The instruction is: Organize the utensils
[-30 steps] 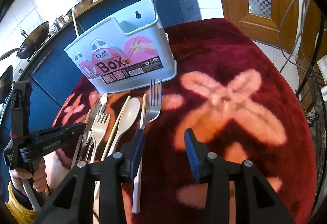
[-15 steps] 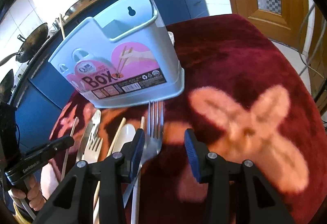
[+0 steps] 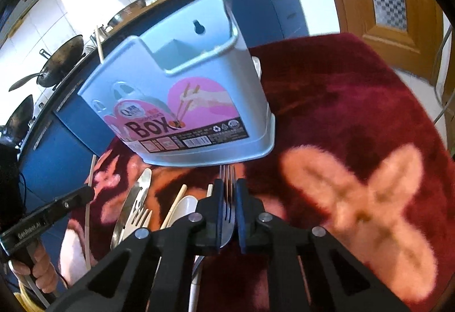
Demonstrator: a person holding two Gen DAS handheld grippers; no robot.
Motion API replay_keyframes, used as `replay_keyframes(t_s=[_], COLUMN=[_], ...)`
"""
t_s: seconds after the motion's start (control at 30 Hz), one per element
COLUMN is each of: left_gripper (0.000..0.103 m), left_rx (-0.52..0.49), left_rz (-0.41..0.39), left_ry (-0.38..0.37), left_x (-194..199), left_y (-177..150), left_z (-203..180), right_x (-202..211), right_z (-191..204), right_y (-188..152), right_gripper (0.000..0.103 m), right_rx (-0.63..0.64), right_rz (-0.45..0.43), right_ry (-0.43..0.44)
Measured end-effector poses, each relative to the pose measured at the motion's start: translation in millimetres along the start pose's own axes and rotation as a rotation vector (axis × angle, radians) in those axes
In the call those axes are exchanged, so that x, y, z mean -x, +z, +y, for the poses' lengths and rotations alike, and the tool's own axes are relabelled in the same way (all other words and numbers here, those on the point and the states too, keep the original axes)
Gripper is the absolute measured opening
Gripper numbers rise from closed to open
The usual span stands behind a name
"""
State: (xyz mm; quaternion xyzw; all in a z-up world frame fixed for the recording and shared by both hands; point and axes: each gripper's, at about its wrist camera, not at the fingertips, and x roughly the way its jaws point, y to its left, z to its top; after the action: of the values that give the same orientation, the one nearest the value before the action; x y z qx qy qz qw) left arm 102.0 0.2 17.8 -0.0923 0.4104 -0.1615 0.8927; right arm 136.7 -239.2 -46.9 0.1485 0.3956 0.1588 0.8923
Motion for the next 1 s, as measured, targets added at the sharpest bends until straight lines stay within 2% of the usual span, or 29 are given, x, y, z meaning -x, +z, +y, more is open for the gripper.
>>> replay_keyframes(t_s=[0.1,0.3,0.6,0.77,1.0], left_gripper=[0.002,0.002,0.002,0.002,0.002], left_rx=[0.005,0.004,0.015,0.022,0.018], left_rz=[-0.016,-0.06,-0.134,-0.175,-0.256], left_ry=[-0.005,-0.011,-0.022,-0.029,-0.026], left_x=[3.9,14.6,31.3,40.7,57.3], left_y=[0.8,2.5,12.4,21.3,41.2], left_z=[0.2,-3.1,-6.4,-9.3,-14.7], right_x=[16.4,57.6,109.2,131.1,147.3], right_z=[5.5,17.2,43.5,54.6,63.1], right_y=[-0.4,-2.8,-1.6,4.1,17.4], right_gripper=[0.004,0.003,0.004,0.004,0.004], right_rx=[0.02,0.07,0.152,0.176,0.191], right_rz=[-0.045,-0.145,-0.295,-0.37,-0.43], right_ry=[-0.013,-0.043,-0.137,-0.175,-0.217])
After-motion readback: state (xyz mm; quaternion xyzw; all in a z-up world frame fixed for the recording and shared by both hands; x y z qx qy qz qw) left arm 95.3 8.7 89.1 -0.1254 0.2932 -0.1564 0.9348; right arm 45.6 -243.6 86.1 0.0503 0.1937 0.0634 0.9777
